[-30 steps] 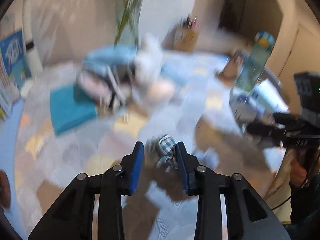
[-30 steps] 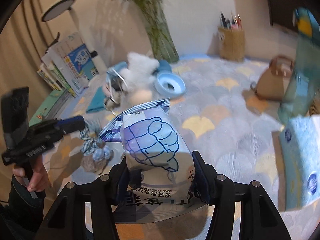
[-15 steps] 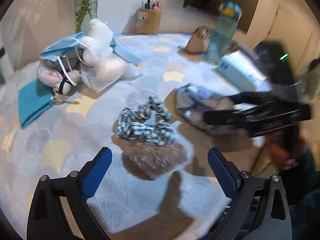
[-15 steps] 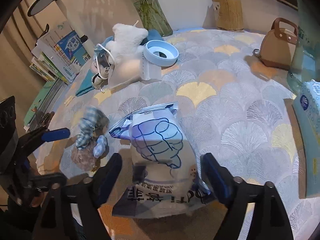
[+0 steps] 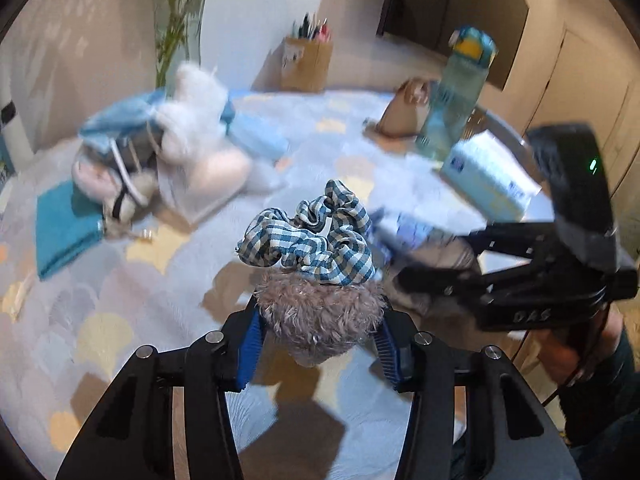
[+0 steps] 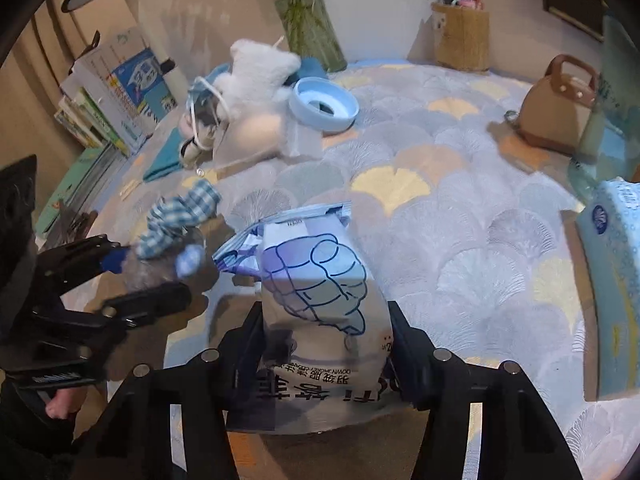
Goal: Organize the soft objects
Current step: 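Lift and carry the scrunchie and snack bag toward the glass bowl with both grippers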
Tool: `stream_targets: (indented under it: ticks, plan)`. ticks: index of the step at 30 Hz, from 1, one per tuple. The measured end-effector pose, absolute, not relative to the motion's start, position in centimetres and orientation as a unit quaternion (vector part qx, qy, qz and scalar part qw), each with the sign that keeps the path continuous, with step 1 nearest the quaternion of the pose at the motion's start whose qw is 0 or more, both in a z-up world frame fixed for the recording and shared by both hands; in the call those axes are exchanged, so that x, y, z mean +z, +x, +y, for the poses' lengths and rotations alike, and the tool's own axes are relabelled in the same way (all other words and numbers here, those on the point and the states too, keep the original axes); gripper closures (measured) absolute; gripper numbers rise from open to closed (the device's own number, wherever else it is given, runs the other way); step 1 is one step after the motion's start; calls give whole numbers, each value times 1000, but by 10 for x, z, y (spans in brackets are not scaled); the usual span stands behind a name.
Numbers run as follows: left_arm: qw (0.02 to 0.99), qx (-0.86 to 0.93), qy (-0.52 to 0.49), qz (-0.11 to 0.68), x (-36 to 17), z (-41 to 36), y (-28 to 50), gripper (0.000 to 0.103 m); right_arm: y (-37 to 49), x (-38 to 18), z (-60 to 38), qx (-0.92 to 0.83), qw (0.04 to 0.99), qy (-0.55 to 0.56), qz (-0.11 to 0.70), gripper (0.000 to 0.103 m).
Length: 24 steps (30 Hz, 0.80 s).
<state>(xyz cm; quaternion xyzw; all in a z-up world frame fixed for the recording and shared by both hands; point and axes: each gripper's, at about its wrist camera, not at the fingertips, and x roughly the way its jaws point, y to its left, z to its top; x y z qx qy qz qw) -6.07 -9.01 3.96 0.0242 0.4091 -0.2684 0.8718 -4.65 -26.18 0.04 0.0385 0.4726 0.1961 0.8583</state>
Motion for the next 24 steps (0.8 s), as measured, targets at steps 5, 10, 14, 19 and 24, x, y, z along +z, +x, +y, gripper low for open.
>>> stream_targets:
  ticks: [5, 10, 14, 19, 24]
  plan:
    - [879, -293, 33, 375, 70, -113, -55, 57, -51, 28, -288, 184, 876, 72, 440, 50]
    - [872, -338, 58, 350, 96, -161, -49, 57, -60, 66, -331, 137, 900, 85, 404, 50]
    - [847, -402, 87, 336, 119, -219, -50, 57, -73, 95, -384, 87, 915, 114, 378, 50]
    - [824, -456, 99, 321, 142, -294, -46, 57, -86, 126, -461, -16, 926, 155, 344, 50]
    - [819, -467, 100, 319, 154, -371, -31, 57, -78, 138, -539, -127, 916, 204, 321, 50]
